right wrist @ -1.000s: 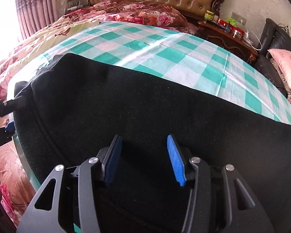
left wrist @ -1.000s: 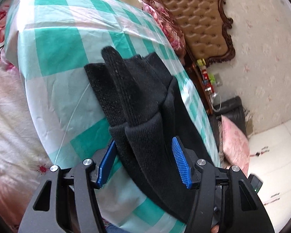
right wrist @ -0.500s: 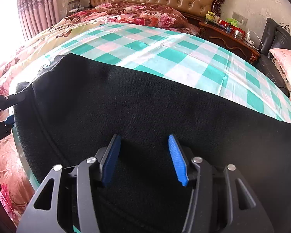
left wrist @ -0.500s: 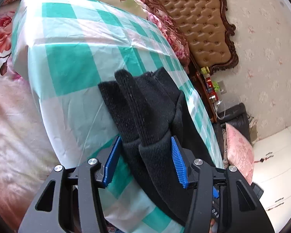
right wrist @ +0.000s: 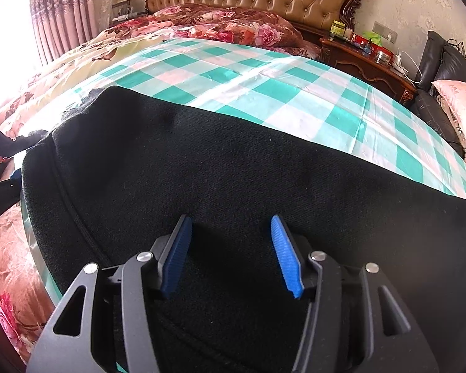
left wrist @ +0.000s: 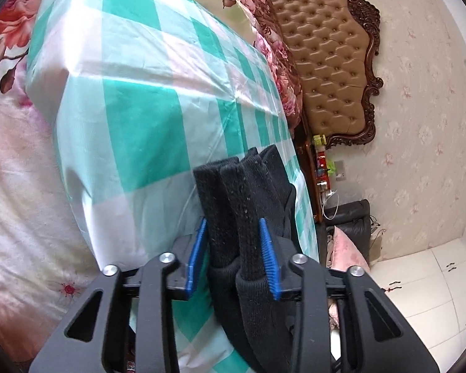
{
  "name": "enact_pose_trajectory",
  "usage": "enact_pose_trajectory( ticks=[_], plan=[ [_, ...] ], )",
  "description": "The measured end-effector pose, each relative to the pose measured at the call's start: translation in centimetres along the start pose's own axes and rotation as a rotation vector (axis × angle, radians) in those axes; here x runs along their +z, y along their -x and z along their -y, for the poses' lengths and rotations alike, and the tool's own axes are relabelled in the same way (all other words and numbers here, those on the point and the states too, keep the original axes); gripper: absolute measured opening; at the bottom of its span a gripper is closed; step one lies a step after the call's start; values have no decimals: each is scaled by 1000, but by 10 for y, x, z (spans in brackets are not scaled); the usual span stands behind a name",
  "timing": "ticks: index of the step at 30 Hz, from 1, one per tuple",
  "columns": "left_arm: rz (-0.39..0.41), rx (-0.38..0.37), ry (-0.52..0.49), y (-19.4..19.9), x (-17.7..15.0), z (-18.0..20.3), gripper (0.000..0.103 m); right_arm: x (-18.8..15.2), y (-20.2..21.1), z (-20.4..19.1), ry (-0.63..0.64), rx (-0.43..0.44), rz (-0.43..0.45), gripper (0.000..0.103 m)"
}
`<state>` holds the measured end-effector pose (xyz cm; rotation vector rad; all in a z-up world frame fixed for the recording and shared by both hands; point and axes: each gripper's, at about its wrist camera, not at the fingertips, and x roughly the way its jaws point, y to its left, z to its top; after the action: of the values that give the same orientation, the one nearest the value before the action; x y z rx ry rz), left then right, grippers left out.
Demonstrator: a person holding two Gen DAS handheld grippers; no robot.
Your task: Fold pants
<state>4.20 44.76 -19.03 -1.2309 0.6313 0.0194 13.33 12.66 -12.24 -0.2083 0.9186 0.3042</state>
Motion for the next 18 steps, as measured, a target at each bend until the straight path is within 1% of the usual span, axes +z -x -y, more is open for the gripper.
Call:
enact_pose_trajectory(
  ticks=[2, 4, 8, 10, 12, 14, 15, 16, 18],
  plan=[
    [-1, 2, 1, 0, 0, 0, 28, 0, 0, 0, -1, 0, 0, 54],
    [-3, 12, 5, -1, 1, 0, 34, 0, 0, 0, -1, 0, 1, 55],
    [-12, 41, -6, -4, 2, 4, 37, 0, 0, 0, -2, 2, 0, 55],
    [-19, 39, 1, -7, 4, 7, 42, 0, 0, 0, -2, 2, 1, 55],
    [-23, 46, -6, -9, 6, 10, 43, 0, 0, 0, -2, 1, 2, 56],
    [-31, 61, -30, -12, 8, 13, 37, 1, 0, 0, -2, 1, 2, 56],
    [-29, 73, -43, -13, 9, 14, 21, 0, 0, 0, -3, 2, 2, 56],
    [-35, 63, -52, -14, 10, 14, 12, 1, 0, 0, -5, 3, -1, 56],
    [-34, 41, -48, -11, 11, 13, 9, 1, 0, 1, -11, 6, -3, 56]
  ],
)
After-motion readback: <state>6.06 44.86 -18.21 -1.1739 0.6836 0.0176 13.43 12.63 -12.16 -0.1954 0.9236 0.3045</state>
